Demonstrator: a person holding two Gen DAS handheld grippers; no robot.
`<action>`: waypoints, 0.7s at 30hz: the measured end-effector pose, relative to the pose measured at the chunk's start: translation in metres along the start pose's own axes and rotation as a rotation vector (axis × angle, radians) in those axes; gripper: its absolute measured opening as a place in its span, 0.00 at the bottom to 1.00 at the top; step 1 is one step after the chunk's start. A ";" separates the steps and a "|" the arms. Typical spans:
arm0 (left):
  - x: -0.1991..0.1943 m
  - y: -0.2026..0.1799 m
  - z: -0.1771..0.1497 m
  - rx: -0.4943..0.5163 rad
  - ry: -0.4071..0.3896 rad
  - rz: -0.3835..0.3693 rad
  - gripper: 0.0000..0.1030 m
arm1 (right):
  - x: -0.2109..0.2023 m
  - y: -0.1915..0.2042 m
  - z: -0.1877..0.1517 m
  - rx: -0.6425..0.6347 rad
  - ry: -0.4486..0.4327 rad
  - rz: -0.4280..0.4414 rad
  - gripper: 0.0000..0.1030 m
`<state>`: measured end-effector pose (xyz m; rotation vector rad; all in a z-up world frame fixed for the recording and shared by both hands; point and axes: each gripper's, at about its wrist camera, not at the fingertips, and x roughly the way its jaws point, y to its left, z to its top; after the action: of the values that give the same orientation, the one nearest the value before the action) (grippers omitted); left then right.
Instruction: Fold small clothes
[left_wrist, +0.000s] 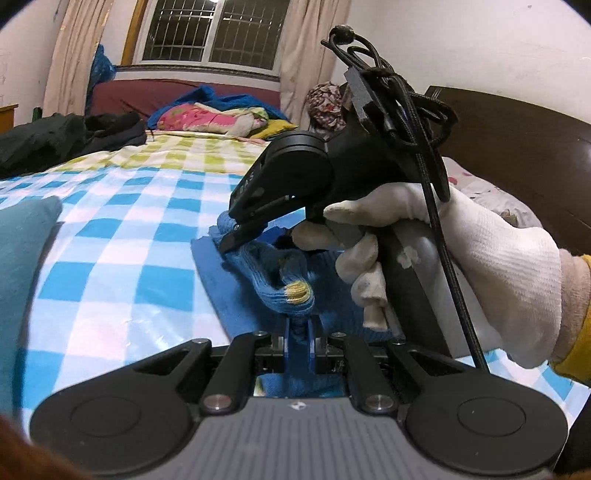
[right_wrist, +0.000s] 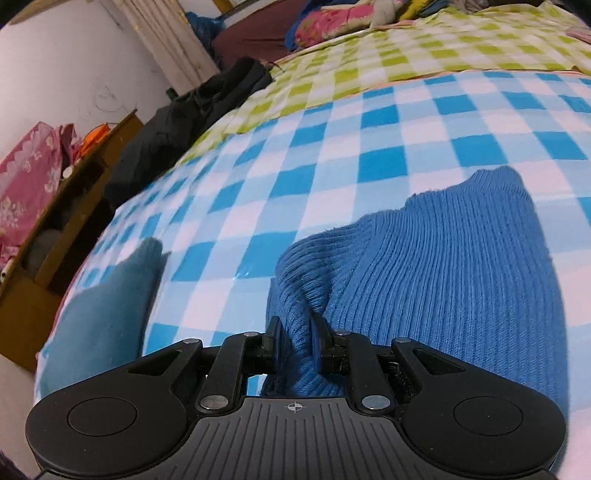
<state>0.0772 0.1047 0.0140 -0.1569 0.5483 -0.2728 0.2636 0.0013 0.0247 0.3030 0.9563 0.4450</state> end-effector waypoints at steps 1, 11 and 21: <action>-0.004 0.002 -0.002 -0.005 0.002 0.000 0.16 | 0.001 0.002 -0.001 -0.006 0.002 -0.001 0.16; -0.031 0.007 0.002 -0.043 -0.018 0.021 0.16 | 0.007 0.011 -0.005 -0.044 0.087 0.114 0.19; 0.019 -0.019 0.042 0.058 -0.088 0.044 0.17 | -0.077 -0.016 0.010 -0.073 -0.099 0.107 0.20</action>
<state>0.1110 0.0841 0.0441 -0.0999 0.4555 -0.2379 0.2368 -0.0513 0.0781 0.3085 0.8280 0.5564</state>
